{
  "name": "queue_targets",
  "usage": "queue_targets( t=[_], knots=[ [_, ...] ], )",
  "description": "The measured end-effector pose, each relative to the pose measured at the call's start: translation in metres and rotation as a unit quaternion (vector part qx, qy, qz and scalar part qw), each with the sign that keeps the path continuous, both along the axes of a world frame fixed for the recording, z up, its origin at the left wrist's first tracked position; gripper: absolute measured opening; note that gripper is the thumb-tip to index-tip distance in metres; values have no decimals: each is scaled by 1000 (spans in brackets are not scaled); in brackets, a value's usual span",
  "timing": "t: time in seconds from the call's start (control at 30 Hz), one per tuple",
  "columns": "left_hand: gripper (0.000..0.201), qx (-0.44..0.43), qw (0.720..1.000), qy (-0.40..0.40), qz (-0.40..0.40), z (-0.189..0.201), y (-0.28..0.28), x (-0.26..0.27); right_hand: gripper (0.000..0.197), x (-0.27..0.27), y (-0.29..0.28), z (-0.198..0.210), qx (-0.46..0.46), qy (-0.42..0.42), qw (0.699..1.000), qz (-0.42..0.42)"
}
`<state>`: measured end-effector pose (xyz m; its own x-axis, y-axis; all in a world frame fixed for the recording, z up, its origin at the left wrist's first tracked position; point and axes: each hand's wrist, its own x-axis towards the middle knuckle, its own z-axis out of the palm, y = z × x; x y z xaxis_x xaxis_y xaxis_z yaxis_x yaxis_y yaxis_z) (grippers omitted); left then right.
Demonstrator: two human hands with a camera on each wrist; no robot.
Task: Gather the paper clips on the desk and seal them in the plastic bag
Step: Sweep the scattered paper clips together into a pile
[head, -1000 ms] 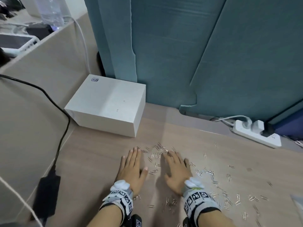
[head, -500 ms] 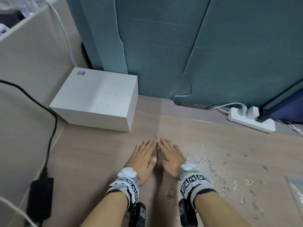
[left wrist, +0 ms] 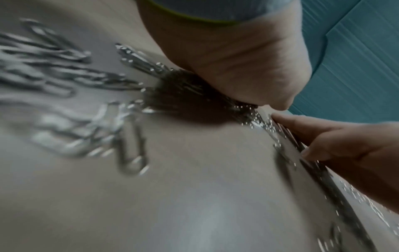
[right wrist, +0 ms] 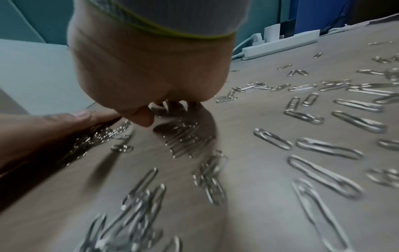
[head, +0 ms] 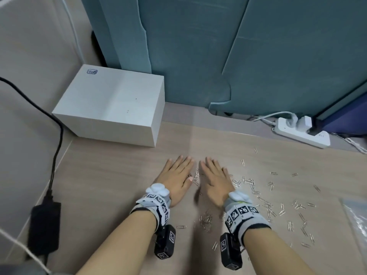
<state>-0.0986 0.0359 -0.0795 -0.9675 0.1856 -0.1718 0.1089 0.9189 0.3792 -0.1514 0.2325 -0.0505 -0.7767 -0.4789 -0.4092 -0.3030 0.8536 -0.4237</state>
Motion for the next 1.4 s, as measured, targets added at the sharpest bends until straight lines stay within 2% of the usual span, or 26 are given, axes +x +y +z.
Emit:
queue_targets(
  t=[0.2,0.33,0.4,0.47,0.53,0.6,0.73,0.83,0.9,1.0,1.1,1.17,1.27,1.4],
  knots=[
    [59,37,999,-6,-23,4,28,46,88,34,9,7,20,-29,999,28],
    [57,70,997,-11,6,9,36,80,93,58,17,12,20,-46,996,74],
    [56,40,998,10,55,13,29,98,87,68,21,19,16,-50,995,90],
    [56,-32,989,28,144,14,17,115,81,77,33,22,16,-21,997,77],
    [57,-62,972,19,226,9,0,128,75,80,47,21,18,17,999,24],
    [60,-60,965,7,255,0,-3,138,75,83,70,18,38,36,998,-46],
    [67,-38,967,26,250,-7,36,132,77,88,125,5,122,69,977,-164],
    [70,-29,969,44,243,-6,66,118,81,95,151,-5,133,73,956,-251],
    [69,-39,973,50,220,-8,90,108,79,101,169,-9,126,59,950,-280],
    [69,-27,981,59,184,-9,126,91,79,107,184,-11,101,62,964,-238],
    [67,-19,989,60,131,-8,161,79,78,113,182,-12,44,56,990,-118],
    [65,-4,994,53,99,-9,177,75,77,114,180,-11,-7,42,997,-67],
    [65,10,994,49,96,-5,186,66,78,107,196,-2,-24,43,994,-98],
    [66,-21,991,36,128,-3,175,36,78,84,230,0,51,62,976,-200]
  ],
)
